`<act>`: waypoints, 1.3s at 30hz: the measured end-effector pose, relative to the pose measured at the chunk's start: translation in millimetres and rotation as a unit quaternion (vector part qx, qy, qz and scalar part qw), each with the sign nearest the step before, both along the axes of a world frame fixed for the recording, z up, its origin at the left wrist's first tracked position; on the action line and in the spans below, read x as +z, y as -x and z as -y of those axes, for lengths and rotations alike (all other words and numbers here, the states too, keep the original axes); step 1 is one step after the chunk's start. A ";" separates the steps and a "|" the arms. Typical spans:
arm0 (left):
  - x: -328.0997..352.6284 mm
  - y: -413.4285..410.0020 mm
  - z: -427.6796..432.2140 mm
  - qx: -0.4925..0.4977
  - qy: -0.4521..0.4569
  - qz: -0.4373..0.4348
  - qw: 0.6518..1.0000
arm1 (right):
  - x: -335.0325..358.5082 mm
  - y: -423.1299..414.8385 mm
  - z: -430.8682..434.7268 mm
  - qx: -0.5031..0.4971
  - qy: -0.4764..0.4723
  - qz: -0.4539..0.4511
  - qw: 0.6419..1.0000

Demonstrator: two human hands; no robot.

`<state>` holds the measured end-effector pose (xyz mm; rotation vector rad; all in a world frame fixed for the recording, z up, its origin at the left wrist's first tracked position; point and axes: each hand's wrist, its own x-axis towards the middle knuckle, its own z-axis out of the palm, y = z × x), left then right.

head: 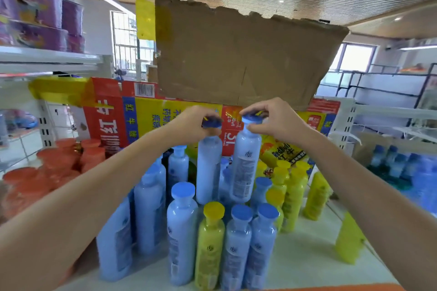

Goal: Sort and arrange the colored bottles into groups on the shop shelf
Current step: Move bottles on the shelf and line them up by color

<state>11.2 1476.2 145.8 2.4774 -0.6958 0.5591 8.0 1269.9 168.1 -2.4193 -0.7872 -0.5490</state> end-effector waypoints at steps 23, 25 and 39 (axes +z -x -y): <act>-88.6 -30.0 28.4 -0.059 -0.141 -0.237 0.959 | -116.3 -36.0 6.8 0.000 0.223 -0.120 0.967; -92.1 -31.9 29.2 -0.054 -0.129 -0.229 0.963 | -118.8 -36.7 6.8 -0.011 0.211 -0.124 0.970; -81.9 -1.5 20.2 -0.035 -0.117 -0.139 0.983 | -109.5 -11.8 31.2 -0.024 0.070 -0.135 0.988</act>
